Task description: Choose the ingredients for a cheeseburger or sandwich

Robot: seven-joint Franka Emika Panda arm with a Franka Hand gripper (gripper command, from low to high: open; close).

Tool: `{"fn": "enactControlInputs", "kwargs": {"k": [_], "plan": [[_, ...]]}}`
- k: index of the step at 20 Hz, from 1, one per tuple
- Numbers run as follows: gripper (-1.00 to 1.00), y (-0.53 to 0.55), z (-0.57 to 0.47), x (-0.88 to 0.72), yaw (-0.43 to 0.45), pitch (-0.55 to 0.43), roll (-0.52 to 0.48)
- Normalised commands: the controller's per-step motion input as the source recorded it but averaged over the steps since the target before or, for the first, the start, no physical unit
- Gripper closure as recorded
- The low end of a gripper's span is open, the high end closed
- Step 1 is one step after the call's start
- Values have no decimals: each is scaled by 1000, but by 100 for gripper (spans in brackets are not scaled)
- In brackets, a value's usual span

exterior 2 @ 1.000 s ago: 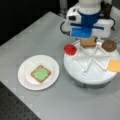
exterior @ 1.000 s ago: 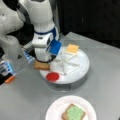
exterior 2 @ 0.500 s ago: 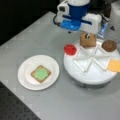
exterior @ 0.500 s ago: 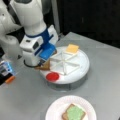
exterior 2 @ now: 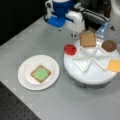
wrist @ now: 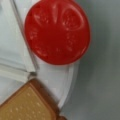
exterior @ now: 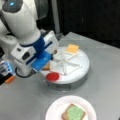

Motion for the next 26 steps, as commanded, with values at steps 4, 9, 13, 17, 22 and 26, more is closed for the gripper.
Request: {"fn": "enactControlInputs", "kwargs": {"k": [4, 9, 13, 17, 22, 26], "plan": [[-100, -166, 71, 294, -109, 168, 231], [-100, -109, -7, 222, -32, 129, 368], [-100, -135, -48, 192, 75, 81, 537], [-100, -248, 15, 180, 160, 59, 627], [-100, -349, 4, 212, 238, 44, 624], [-100, -321, -61, 283, 280, 69, 647]]}}
